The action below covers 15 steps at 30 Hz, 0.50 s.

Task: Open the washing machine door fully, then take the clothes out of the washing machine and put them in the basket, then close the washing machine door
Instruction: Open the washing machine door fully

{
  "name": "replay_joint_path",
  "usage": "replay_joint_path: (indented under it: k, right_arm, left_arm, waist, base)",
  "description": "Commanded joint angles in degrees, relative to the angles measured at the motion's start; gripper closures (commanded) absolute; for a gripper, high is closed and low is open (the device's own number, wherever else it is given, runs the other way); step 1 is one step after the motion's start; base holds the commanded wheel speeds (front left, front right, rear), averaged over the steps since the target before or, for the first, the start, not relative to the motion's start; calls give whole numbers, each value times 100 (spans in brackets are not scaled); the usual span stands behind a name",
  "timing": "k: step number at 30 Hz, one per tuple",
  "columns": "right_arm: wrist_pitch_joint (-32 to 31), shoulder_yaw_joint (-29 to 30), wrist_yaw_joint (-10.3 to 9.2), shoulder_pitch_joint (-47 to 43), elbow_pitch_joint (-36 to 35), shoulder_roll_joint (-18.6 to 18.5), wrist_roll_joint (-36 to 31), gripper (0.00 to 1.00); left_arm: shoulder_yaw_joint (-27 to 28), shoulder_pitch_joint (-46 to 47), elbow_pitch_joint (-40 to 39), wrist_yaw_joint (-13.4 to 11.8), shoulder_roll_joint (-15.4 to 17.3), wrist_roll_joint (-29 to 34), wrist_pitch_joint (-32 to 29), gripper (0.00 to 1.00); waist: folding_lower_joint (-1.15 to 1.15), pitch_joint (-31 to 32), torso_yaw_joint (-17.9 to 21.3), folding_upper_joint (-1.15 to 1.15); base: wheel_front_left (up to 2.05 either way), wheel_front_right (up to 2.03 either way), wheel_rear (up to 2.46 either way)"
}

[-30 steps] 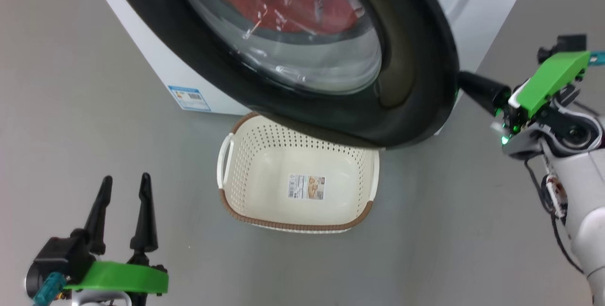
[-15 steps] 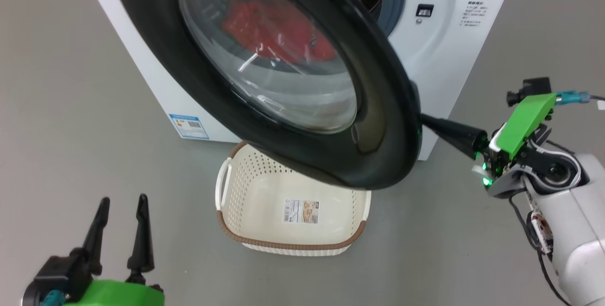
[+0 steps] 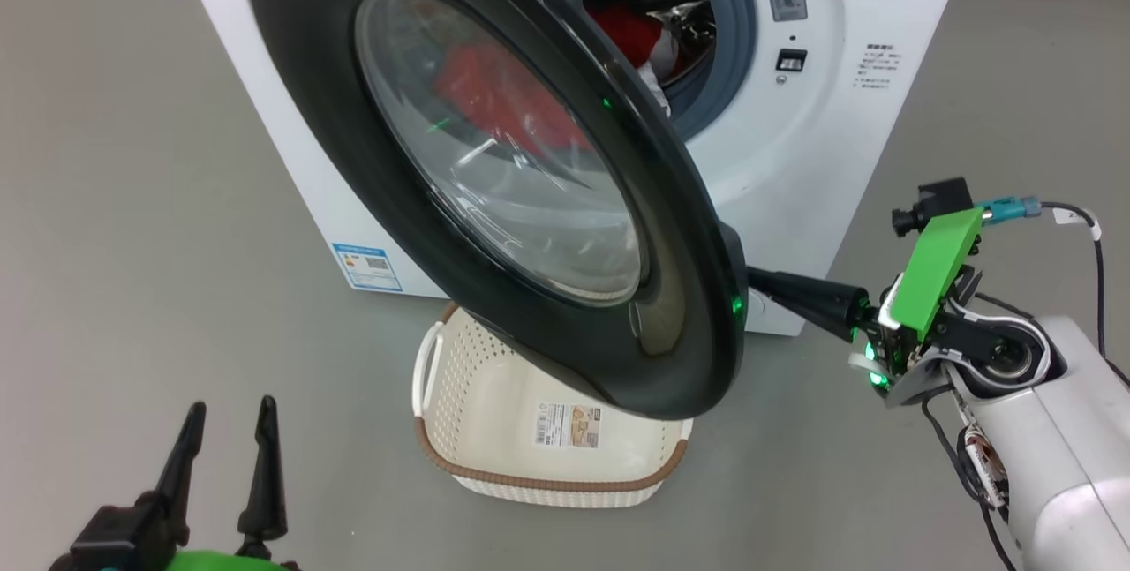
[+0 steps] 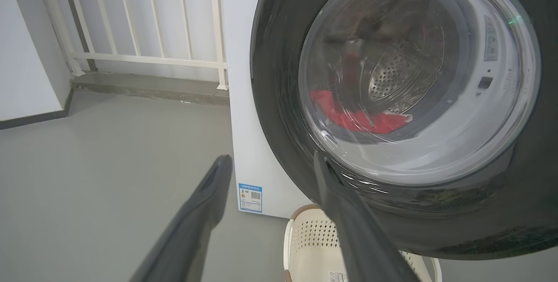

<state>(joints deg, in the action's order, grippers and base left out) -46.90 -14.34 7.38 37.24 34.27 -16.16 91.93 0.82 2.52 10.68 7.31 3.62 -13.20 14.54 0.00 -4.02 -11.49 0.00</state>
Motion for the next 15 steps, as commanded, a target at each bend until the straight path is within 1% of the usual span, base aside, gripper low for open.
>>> replay_joint_path:
  k: [1,15]
  right_arm:
    - [-69,-114,11,-95,-213,84,32,100]
    - [-228,-259,11,-471,-375,155,6,100]
  left_arm:
    - [224,42,-123,18,120,39,46,0]
    - [248,-51,-106,18,125,53,46,0]
  waist:
    - [0,64,-59,0]
    - [0,208,-315,0]
  base:
    - [0,0,0]
    - [0,0,0]
